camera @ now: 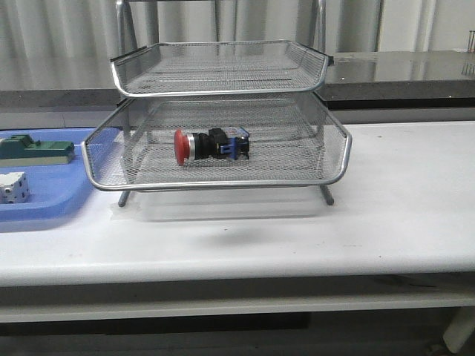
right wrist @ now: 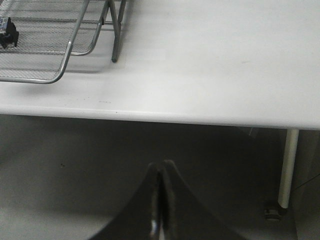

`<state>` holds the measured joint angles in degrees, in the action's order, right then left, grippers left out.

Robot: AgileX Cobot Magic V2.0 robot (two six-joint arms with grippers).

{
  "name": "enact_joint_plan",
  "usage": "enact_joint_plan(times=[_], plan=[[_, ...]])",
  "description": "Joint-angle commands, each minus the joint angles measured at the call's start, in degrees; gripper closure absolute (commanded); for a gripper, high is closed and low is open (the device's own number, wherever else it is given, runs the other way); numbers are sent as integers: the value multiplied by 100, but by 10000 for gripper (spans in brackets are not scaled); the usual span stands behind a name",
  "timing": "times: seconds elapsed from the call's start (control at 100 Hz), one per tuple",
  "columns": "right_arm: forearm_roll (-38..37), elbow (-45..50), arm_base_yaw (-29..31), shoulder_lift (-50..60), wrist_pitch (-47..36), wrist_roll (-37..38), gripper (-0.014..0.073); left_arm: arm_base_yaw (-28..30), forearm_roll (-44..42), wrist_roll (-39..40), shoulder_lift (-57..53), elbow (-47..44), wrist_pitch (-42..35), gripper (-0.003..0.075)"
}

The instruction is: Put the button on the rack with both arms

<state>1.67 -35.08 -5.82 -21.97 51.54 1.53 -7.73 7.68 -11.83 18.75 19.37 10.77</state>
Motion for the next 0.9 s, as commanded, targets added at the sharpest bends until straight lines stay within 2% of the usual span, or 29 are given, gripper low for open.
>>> enact_joint_plan(times=[0.0, 0.27, 0.54, 0.68, 0.89], plan=[[-7, -198, 3, -34, -400, 8, 664, 25, 78, 55, 35, 163, -494, 741], [273, -198, 3, -137, -739, 8, 664, 25, 78, 55, 35, 163, -494, 741], [1769, -220, 3, -1286, -1305, -98, 663, 25, 78, 55, 35, 163, -494, 741], [2734, -226, 3, -2114, -1648, -653, 663, 25, 78, 55, 35, 163, -494, 741], [4313, -226, -3, -3249, -1798, -1985, 663, 25, 78, 55, 35, 163, -494, 741]])
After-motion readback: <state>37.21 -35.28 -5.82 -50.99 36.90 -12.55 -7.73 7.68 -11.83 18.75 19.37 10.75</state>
